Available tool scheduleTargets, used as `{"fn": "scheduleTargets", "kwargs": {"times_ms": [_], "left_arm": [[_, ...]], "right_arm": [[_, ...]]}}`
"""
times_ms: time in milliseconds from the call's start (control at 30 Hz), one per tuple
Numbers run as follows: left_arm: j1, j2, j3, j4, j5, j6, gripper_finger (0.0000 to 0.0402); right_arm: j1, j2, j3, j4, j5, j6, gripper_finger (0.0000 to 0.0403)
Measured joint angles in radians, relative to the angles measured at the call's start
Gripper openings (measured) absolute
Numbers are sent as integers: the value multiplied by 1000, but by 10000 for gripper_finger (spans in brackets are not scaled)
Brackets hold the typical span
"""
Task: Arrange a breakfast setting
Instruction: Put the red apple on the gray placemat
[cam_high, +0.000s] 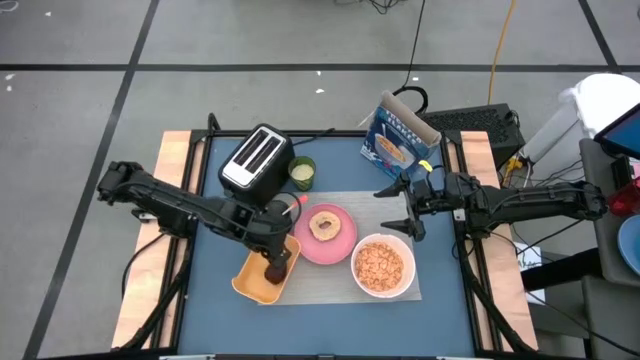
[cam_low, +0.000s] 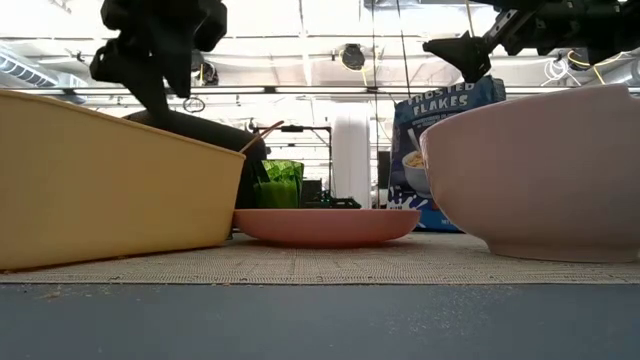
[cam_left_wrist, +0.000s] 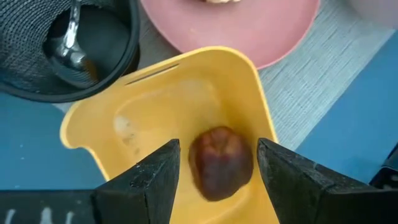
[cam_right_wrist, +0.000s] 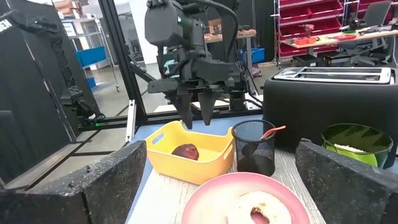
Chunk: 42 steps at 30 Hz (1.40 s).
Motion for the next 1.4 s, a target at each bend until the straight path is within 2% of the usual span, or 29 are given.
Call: {"fn": "scheduleTargets", "kwargs": {"times_ms": [267,633,733,1067,1400], "left_arm": [[-20,21,-2,13,-7,-90,218],[-85,89,-3,48,-59,-17,218],[-91,116,-1,72,-58,-17,218],[-87,172,-2,67,-69,-160,218],[-85,176,-2,74,-80,-136,218]], "right_arm": [[0,0,0,-1,0,0,398],[0,0,0,-1,0,0,398],[0,0,0,0,0,0,398],[0,1,0,-1,0,0,398],[0,2,0,-1,0,0,398]]}}
